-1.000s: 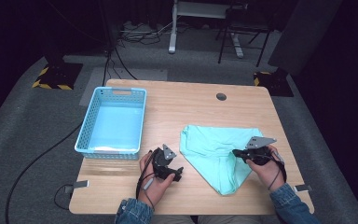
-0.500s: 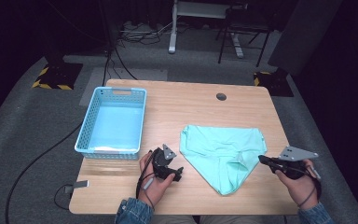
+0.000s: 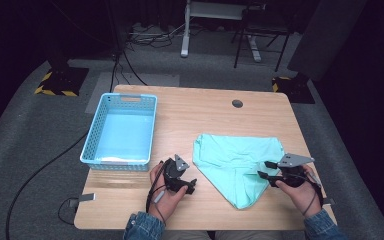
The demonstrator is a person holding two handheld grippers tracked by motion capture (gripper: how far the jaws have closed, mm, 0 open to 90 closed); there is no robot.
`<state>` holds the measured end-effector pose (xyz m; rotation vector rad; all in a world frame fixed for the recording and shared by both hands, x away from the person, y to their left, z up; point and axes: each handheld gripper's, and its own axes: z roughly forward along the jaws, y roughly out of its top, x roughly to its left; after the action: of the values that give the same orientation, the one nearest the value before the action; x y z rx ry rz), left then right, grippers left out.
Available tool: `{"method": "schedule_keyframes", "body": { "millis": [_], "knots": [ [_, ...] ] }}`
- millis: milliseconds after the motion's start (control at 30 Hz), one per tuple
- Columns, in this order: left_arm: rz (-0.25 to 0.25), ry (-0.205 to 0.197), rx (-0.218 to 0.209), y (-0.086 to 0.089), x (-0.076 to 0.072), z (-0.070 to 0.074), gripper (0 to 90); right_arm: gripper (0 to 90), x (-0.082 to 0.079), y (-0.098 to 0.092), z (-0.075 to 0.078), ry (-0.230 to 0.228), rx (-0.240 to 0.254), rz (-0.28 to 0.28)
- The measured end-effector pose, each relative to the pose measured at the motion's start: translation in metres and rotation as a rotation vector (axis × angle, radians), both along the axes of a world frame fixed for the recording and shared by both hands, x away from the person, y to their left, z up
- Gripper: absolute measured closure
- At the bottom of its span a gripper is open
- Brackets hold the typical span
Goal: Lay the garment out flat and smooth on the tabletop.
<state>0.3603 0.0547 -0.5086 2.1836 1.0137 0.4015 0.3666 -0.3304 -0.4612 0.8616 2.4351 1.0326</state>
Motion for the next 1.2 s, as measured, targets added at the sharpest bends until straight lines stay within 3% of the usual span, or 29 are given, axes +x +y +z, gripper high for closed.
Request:
{"method": "schedule_keyframes", "body": {
  "millis": [133, 267, 300, 367, 500, 633, 667, 767, 800, 867, 1000, 1200],
  "knots": [
    [0.0, 0.0, 0.0, 0.0, 0.0, 0.0, 5.8, 46.2, 0.004, 0.017, -0.011, 0.02, -0.026, 0.038],
    [0.0, 0.0, 0.0, 0.0, 0.0, 0.0, 5.8, 82.8, 0.006, 0.017, -0.015, 0.033, -0.074, 0.03],
    [0.0, 0.0, 0.0, 0.0, 0.0, 0.0, 5.9, 87.3, 0.006, 0.014, -0.014, 0.025, -0.07, 0.023],
    [0.0, 0.0, 0.0, 0.0, 0.0, 0.0, 5.8, 88.1, 0.002, 0.009, -0.008, 0.001, -0.059, 0.008],
    [0.0, 0.0, 0.0, 0.0, 0.0, 0.0, 5.9, 88.1, -0.019, -0.009, 0.013, -0.034, -0.052, -0.015],
    [0.0, 0.0, 0.0, 0.0, 0.0, 0.0, 5.8, 87.7, -0.06, -0.041, 0.035, -0.069, -0.04, -0.1],
    [0.0, 0.0, 0.0, 0.0, 0.0, 0.0, 5.9, 85.4, -0.071, -0.05, 0.039, -0.062, -0.034, -0.126],
    [0.0, 0.0, 0.0, 0.0, 0.0, 0.0, 5.8, 61.6, -0.095, -0.066, 0.046, 0.026, -0.071, -0.161],
    [0.0, 0.0, 0.0, 0.0, 0.0, 0.0, 5.9, 55.0, -0.1, -0.068, 0.047, 0.013, -0.066, -0.178],
    [0.001, 0.0, -0.001, 0.0, 0.0, 0.0, 5.9, 50.2, -0.102, -0.07, 0.05, -0.018, -0.077, -0.189],
    [0.0, 0.0, 0.0, 0.0, 0.0, 0.0, 5.9, 42.1, -0.084, -0.071, 0.046, -0.048, -0.057, -0.2],
    [0.001, 0.003, -0.002, 0.0, 0.0, 0.0, 5.8, 31.0, -0.048, -0.073, 0.023, -0.031, -0.024, -0.203]
  ]
}}
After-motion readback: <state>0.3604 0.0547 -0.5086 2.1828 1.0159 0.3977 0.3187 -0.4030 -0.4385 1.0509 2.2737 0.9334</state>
